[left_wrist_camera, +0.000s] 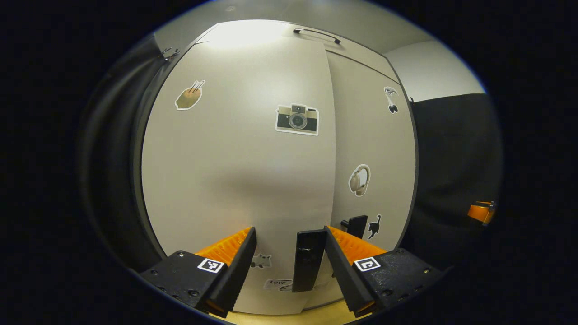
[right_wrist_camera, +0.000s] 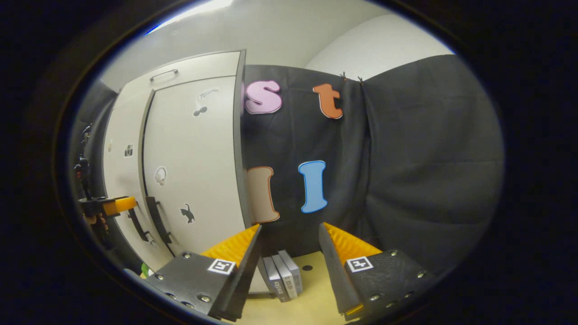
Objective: Grab one shoe with the right hand and put it into the shoe cabinet, grab the other shoe with the left hand and put it into the shoe cabinet; then close the right door with the right hand and the left door with the left hand.
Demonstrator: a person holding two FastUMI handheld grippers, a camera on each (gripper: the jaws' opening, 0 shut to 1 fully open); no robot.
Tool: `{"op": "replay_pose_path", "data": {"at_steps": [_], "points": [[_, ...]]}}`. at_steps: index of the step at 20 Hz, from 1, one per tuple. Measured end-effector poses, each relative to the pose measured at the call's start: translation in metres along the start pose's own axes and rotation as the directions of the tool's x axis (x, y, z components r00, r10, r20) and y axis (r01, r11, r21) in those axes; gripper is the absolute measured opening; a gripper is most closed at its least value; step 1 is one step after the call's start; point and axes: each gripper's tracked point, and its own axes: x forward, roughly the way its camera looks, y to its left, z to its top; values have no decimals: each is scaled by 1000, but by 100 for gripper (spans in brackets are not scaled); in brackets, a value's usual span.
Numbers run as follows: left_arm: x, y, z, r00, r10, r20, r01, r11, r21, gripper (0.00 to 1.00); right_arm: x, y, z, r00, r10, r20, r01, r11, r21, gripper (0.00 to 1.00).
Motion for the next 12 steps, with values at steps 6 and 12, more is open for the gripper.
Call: {"op": "replay_pose_path", "data": {"at_steps": [6,12], "points": [[10,1,1,1000,11,5,-11,1000,-1,89,6,-6,-4,1000,-5,-10,5,1000,-5,72],[17,4,0,1000,28,4,-28,1000,15,89,13,-5,-5,1000,0,-13,0,1000,-6,74]]}}
